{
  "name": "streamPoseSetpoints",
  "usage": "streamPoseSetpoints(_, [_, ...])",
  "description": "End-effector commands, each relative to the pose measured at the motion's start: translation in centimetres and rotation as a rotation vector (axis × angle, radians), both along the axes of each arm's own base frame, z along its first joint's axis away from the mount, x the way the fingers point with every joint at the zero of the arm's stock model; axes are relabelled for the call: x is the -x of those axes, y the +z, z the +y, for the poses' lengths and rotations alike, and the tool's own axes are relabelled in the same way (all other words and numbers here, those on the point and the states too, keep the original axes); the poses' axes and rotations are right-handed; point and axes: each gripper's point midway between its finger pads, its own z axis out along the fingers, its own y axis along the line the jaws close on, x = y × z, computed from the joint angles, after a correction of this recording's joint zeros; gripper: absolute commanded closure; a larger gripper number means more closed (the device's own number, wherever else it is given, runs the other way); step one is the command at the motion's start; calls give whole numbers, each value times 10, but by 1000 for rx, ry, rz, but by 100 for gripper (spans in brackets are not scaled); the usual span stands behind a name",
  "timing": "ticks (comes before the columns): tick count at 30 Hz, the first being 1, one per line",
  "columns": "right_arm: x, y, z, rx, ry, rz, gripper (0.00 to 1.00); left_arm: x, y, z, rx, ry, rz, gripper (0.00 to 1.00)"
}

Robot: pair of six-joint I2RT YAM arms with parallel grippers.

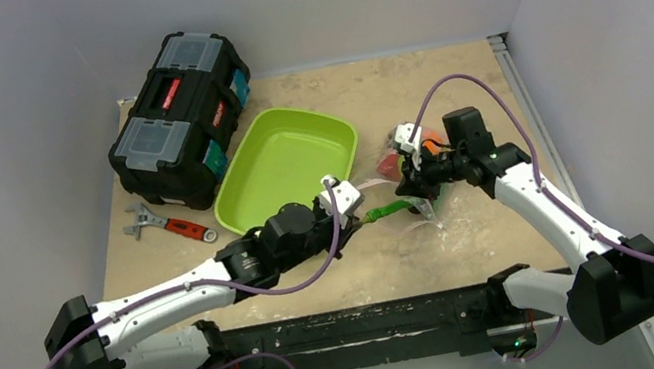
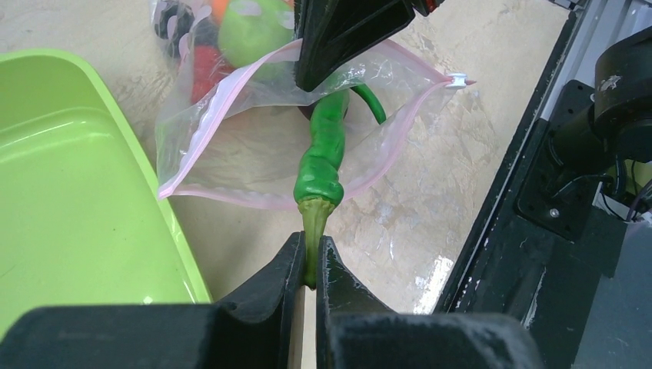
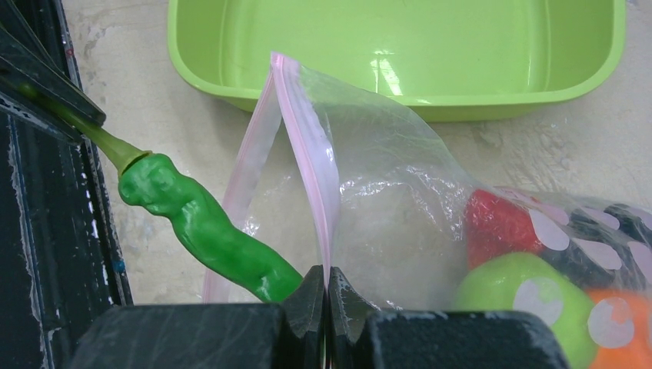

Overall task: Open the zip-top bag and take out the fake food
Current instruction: Pick up the fake vegetable from the zipper food storage bag.

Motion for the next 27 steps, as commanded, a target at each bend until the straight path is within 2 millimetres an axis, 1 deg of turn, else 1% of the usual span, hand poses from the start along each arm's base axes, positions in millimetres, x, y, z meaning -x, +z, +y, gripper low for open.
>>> streamPoseSetpoints(1, [-9, 11, -1, -6, -19, -43, 100, 2, 13, 8, 11, -9, -32, 100])
streamPoseSetpoints(3, [-9, 10, -1, -4, -19, -40, 100, 2, 18, 10, 19, -12, -39, 100])
streamPoseSetpoints(5, [-9, 10, -1, -5, -19, -40, 100, 5, 14, 15, -8, -14, -31, 100])
streamPoseSetpoints(17, [-10, 9, -2, -1, -21, -38, 100, 9, 21, 32, -36, -13, -40, 100])
streamPoseSetpoints(27, [-10, 7, -2, 4, -23, -34, 100, 11, 33, 49, -35, 3, -59, 100])
